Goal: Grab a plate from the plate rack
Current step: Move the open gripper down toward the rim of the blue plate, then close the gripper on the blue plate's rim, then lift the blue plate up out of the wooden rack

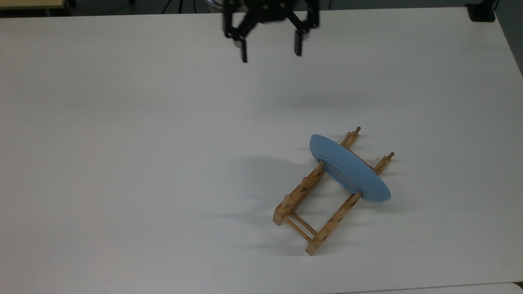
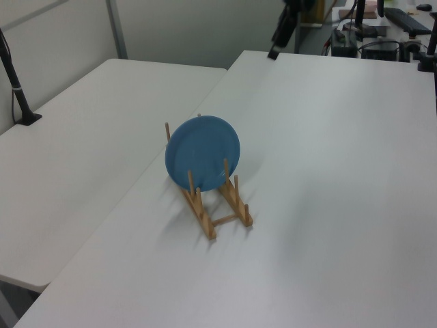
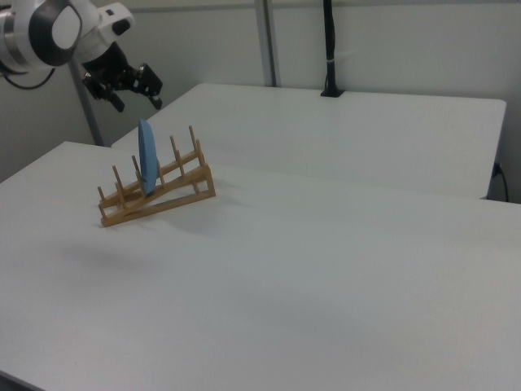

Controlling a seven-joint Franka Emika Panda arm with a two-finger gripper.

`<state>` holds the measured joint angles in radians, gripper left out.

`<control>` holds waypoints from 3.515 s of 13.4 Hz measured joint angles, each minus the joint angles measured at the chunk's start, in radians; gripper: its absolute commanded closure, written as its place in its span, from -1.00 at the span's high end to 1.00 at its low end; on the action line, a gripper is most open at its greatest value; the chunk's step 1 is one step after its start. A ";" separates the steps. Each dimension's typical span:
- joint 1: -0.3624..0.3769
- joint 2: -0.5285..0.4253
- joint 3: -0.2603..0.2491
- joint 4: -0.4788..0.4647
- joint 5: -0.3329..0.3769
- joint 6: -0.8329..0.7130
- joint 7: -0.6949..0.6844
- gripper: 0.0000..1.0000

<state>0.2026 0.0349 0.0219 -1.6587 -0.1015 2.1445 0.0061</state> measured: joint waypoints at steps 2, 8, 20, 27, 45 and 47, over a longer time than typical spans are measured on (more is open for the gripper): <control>0.065 0.056 0.006 0.000 -0.141 0.073 0.162 1.00; 0.180 0.243 0.007 0.029 -0.536 0.168 0.653 0.98; 0.191 0.417 0.007 0.196 -0.589 0.168 0.786 -0.53; 0.192 0.410 0.006 0.217 -0.589 0.168 0.788 -0.90; 0.038 0.190 -0.011 0.203 -0.188 -0.172 0.279 -1.00; -0.020 0.163 -0.016 0.201 -0.114 -0.283 0.102 -1.00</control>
<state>0.1824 0.1979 0.0060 -1.4572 -0.2154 1.8617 0.1078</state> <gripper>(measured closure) 0.934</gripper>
